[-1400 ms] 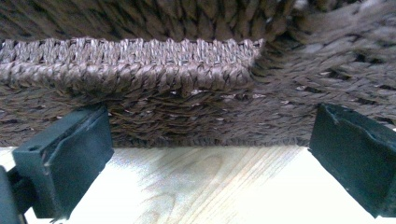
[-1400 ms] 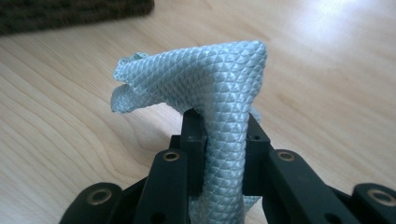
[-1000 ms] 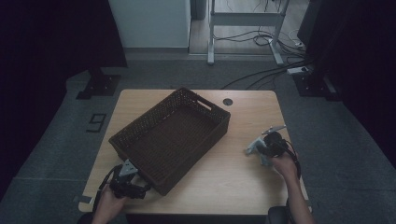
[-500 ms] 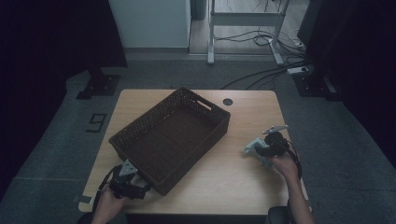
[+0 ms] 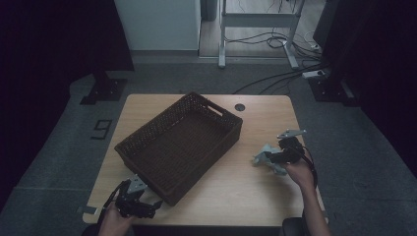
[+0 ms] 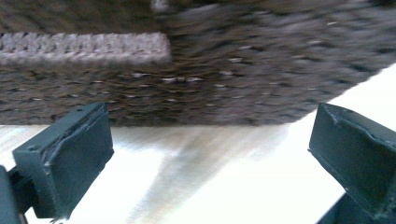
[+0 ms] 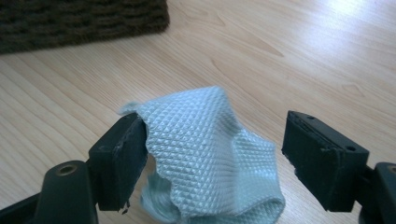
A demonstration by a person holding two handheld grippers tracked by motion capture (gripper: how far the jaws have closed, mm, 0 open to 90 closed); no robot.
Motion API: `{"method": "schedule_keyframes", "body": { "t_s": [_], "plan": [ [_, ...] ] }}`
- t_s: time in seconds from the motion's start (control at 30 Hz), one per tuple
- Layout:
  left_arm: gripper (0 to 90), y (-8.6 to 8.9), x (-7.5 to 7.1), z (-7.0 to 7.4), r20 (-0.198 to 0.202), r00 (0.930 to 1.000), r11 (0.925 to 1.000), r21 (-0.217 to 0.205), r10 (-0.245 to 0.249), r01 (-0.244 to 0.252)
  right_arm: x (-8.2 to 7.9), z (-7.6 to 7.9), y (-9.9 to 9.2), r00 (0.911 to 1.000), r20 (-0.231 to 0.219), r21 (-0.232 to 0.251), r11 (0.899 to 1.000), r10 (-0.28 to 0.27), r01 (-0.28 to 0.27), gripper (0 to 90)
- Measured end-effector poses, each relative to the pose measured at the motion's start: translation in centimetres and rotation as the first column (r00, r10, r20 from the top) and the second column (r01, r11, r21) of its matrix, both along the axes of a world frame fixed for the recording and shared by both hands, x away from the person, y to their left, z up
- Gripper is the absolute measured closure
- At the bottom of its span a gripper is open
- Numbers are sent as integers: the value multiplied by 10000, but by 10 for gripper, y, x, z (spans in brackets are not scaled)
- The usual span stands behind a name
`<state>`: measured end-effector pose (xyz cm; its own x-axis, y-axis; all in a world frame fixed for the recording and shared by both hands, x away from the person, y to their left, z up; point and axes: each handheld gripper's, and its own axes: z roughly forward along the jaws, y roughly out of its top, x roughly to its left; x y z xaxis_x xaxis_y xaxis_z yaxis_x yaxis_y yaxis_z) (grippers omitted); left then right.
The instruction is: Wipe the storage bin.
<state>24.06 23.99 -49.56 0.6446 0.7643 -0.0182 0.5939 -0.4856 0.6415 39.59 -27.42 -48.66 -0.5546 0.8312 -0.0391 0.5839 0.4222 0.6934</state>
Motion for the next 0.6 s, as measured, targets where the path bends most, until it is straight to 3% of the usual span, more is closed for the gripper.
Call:
{"method": "schedule_keyframes", "body": {
  "t_s": [0.17, 0.27, 0.3, 0.43, 0.6],
  "plan": [
    [0, -17, -9, 3, 251, 9996, 9995, 264, 161, -167, 0, 0, 6, 9999, -33, -107, 9998, 151, -151, 221],
    [0, -25, -4, 5, 236, 9992, 9994, -134, 312, -309, 0, -2, 10, 9994, -137, -225, 9992, 324, -327, 226],
    [0, -28, -3, 5, 291, 9986, 9990, -45, 447, -446, 0, -2, 11, 9993, -132, -250, 9991, 347, -350, 227],
    [0, -30, -2, 5, 551, 9961, 9975, 132, 686, -694, 1, -3, 15, 9988, -153, -188, 9987, 471, -474, 232],
    [0, -25, 2, 5, 423, 9963, 9971, 110, 750, -756, 1, -5, 21, 9973, -222, -269, 9971, 700, -706, 237]
  ]
}}
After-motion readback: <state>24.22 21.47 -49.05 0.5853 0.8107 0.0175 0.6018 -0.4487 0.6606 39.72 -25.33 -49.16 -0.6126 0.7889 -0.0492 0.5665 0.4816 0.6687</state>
